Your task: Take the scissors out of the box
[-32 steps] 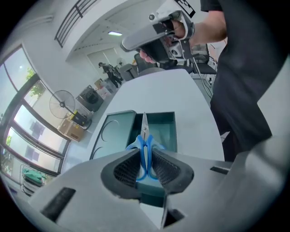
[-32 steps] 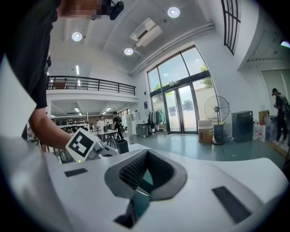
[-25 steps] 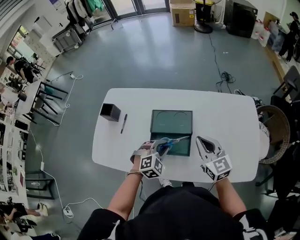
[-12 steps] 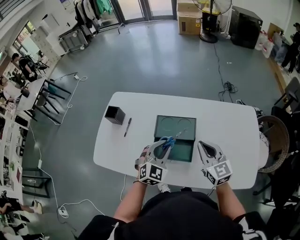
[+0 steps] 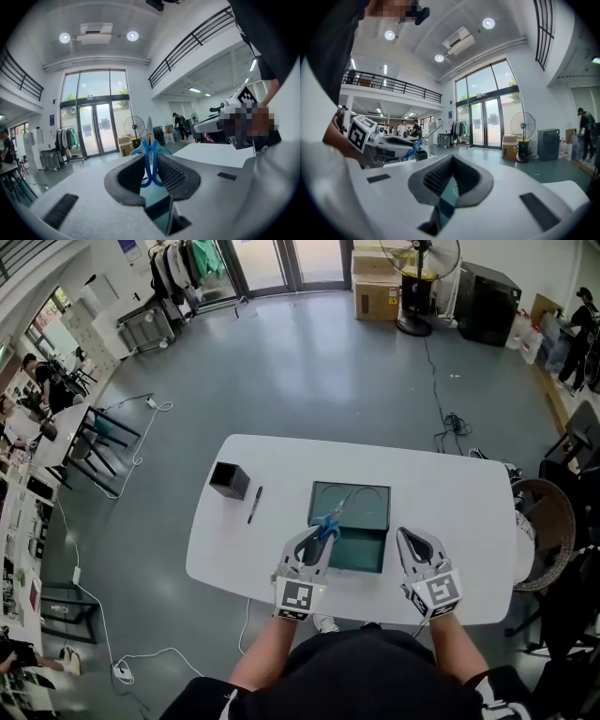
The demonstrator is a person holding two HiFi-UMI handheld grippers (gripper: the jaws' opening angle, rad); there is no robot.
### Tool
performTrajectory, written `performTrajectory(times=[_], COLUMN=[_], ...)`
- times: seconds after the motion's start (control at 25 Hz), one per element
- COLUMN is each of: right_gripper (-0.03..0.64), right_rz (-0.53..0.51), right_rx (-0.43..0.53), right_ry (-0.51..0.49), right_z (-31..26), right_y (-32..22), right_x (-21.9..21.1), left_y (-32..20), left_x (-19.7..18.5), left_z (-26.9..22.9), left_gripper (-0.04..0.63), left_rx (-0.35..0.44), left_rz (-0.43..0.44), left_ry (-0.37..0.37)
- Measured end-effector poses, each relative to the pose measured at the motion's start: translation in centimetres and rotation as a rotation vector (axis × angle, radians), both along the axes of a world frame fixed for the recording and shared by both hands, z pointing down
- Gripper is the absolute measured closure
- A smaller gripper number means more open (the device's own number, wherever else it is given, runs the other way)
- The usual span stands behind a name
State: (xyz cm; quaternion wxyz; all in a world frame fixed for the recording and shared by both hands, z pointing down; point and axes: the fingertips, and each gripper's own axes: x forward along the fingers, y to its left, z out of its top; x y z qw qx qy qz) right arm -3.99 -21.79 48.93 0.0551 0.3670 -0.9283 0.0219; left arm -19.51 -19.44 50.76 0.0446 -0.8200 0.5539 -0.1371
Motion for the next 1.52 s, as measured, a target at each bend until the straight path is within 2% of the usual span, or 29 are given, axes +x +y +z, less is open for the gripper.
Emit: performTrajectory(times=[0.28,0.56,0.92,1.2,1.52], right_gripper=[0.612,0.612,0.614,0.614,0.614], right_rz=[0.021,0.032,0.064,0.059,0.052], right_rx=[0.063,0.118,0.172,0.18,0.165], right_ry=[-0.012,-0.023,-0.019,-0.072,-0.055], right_z=[-1.8,-3.6,-5.4,-6.6,-5.9], right_y=[-0.4,-0.3,0.2,0.2,-0.2], right_x=[0.1,0.1,0.2,0.7,0.8], left_y=[0.7,1.4,1.8,1.9,1.6], left_x=[-2.1,-2.8,-3.1,-2.5,-1.8], left_z=[-0.2,-1.0,-2.2,-3.0,-3.1], left_gripper=[0.5,0.5,0.499,0.499,0.499], left_rx=[0.018,0.043,0.078,0.089,0.101], left_rz=[-0.062,-0.082,-0.074,-0.066,-0.059], left_ry=[0.153,0.24,0.231,0.229,0.214])
